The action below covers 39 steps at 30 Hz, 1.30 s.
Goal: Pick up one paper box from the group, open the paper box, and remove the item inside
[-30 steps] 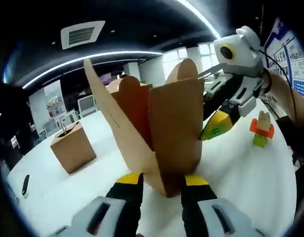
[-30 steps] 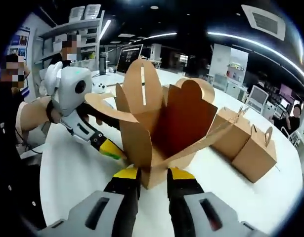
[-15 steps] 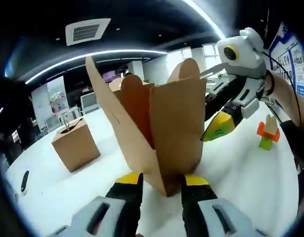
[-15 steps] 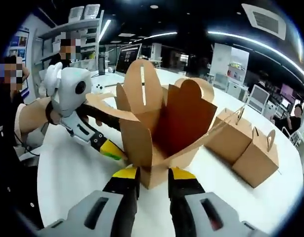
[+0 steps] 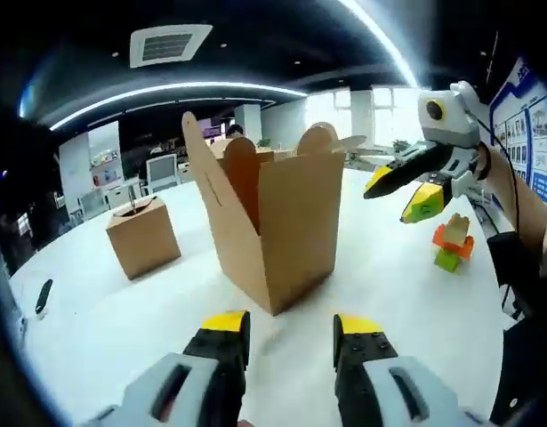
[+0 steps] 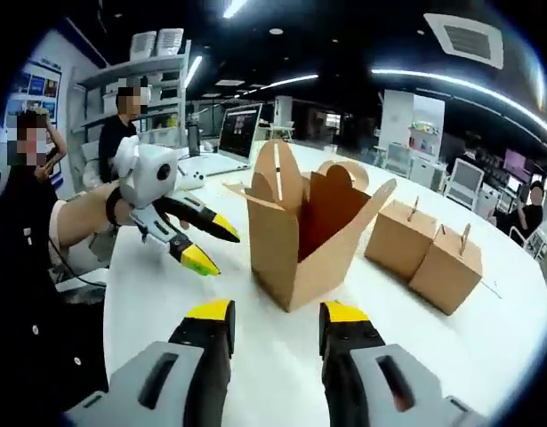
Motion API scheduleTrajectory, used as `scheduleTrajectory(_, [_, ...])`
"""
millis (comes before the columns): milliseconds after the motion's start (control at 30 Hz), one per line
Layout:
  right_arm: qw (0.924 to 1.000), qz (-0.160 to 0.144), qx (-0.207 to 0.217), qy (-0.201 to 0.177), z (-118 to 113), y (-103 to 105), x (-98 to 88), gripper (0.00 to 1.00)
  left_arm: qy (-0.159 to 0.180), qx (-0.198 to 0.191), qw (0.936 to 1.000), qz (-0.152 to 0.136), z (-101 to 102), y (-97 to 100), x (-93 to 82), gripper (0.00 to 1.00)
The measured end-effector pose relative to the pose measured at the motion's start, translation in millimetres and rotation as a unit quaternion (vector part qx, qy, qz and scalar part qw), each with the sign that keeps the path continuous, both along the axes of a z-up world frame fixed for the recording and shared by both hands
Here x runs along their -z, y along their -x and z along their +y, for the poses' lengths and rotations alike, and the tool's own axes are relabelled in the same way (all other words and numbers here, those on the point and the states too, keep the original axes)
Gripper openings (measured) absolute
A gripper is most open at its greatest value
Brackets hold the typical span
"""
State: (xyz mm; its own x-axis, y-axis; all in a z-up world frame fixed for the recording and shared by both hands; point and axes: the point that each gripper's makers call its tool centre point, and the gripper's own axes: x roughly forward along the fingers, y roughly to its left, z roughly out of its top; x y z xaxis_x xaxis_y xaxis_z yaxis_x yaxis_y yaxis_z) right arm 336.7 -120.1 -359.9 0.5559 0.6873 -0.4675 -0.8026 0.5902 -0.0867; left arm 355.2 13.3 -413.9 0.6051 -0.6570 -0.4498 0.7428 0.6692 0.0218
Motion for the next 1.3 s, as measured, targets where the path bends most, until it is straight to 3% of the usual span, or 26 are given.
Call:
scheduleTrajectory(167, [0.9994,-0.014,0.011,-0.029,-31,30,-12.5,0.45,0.039,0.043,0.9981,0.021,-20,32.2,-6.1,0.47])
scheduleTrajectory(300, [0.9982,-0.020,0.013,-0.055,-58,62,-15.6,0.48,0.051,0.111,0.9924,0.016,-48,60.9,-13.3,0.50])
scheduleTrajectory(400, [0.9977,-0.027,0.012,-0.062,-76,79,-12.6,0.52,0.045,0.155,0.9868,-0.003,-69,71.9,-17.3,0.50])
scheduleTrajectory(500, [0.9958,-0.014,0.027,-0.086,-94,92,-6.3,0.52,0.026,0.196,0.9798,-0.028,-95,78.9,-13.8,0.50])
scheduleTrajectory(600, [0.9936,-0.003,0.047,-0.103,-107,95,6.4,0.52,0.017,0.234,0.9717,-0.030,-122,85.7,-7.2,0.50])
scheduleTrajectory(667, [0.9935,0.003,0.048,-0.103,-110,98,18.3,0.51,0.000,0.260,0.9649,-0.038,-143,87.6,0.0,0.51])
scheduleTrajectory(800, [0.9956,0.013,0.031,-0.087,-103,100,48.0,0.49,-0.015,0.275,0.9608,-0.034,-166,83.0,12.9,0.49])
scheduleTrajectory(900, [0.9939,0.022,0.024,-0.106,-98,99,53.5,0.49,-0.019,0.285,0.9580,-0.023,-178,79.9,23.8,0.45])
scheduleTrajectory(1167, [0.9903,0.026,0.030,-0.133,-98,88,58.9,0.40,0.004,0.319,0.9476,-0.009,-193,93.6,22.7,0.37])
scheduleTrajectory(1300, [0.9901,0.028,0.020,-0.136,-92,90,58.8,0.36,0.012,0.320,0.9472,-0.005,-195,94.2,23.1,0.30])
